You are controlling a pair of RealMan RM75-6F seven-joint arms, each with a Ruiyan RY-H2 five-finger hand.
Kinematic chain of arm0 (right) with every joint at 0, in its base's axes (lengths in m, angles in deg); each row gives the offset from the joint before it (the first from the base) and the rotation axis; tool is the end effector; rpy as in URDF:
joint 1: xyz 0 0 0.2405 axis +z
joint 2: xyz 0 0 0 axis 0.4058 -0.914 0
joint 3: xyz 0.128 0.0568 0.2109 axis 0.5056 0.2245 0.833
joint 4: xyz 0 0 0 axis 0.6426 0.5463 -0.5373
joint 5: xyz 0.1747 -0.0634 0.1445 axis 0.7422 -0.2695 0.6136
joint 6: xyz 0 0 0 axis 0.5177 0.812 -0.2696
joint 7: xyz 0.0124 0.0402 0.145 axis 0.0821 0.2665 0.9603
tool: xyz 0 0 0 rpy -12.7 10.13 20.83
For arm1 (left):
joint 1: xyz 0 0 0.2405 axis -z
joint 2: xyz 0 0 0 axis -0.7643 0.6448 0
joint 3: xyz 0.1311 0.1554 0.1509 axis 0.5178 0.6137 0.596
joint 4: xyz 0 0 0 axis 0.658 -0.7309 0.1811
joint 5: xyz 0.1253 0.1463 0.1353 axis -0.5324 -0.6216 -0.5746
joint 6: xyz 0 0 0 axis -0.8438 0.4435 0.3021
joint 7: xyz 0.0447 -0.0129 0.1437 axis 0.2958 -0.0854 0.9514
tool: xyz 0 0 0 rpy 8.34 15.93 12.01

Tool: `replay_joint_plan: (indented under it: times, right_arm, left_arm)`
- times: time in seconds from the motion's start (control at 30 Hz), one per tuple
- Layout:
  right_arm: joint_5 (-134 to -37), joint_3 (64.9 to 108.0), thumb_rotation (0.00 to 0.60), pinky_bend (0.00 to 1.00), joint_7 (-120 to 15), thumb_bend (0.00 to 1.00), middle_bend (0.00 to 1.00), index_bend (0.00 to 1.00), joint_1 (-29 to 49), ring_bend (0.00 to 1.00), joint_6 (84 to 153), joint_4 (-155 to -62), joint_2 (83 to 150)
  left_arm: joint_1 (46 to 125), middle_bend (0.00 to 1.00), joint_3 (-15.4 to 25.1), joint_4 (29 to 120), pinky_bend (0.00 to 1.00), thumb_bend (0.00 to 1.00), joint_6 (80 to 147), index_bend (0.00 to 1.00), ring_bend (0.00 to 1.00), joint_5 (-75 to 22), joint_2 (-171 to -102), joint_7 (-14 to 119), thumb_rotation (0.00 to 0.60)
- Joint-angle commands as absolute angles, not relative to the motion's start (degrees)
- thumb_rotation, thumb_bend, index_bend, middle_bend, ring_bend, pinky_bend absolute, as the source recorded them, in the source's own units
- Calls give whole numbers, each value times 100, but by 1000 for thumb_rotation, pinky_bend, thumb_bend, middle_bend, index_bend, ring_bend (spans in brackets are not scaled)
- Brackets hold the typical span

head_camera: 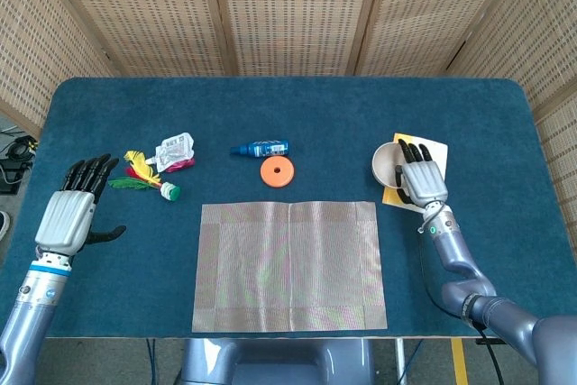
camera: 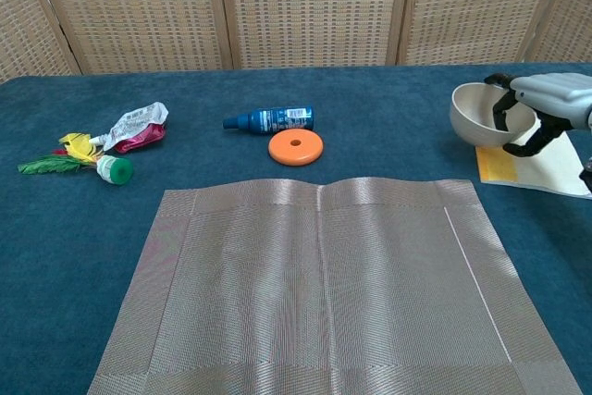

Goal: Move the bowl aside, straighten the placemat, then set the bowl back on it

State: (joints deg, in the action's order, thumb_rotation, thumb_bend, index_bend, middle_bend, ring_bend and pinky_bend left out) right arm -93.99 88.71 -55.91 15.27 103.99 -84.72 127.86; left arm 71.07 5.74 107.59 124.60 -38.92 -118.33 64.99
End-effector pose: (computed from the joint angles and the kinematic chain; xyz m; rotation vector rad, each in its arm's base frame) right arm -0.2714 -0.4233 -0.0004 1.6345 -0.9001 0.7586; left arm -0.2216 0.2723 0.1020 -1.5007 -0.9406 -0.9868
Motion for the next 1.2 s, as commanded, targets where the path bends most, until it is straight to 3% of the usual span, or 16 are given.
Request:
replay_joint_plan:
  times: [0.03,0.2,0.53,0.6,0.77,1.2]
  right_arm:
    - [-9825,8808,600,0,-5031,577,0,746,1445,0,10849,-8771,12617]
    - [-10571,8492,600,0,-4676,577,0,748,1373,0,11291,-9962,11954]
    - [-11445,8035,600,0,-5577,578,0,753,1633,0,11093,-11894,11155]
    - [-11543,8020,600,0,-6140,577,0,752,1978,0,10588,-12204,11362]
    - [-11206,8118,600,0,-6829,578,0,752,2209,0,10180,-12360,11785]
    - [-10469,8135,600,0,-7889,578,0,749,2442,0,9825,-12088,12483]
  left_arm:
    - [7109,0,566,10762,0,0,12447,0,0,-3889,-11827,6489,600]
    - [7108,0,566,10777,0,0,12408,0,0,-3913,-11806,6446,600]
    - [7097,0,569,10807,0,0,12356,0,0,-3942,-11755,6354,600]
    - [7086,0,574,10833,0,0,12362,0,0,-3977,-11735,6324,600]
    - [7081,0,570,10815,0,0,12308,0,0,-3959,-11697,6239,600]
    - [7105,0,537,10756,0,0,12195,0,0,-3916,-11670,6113,600]
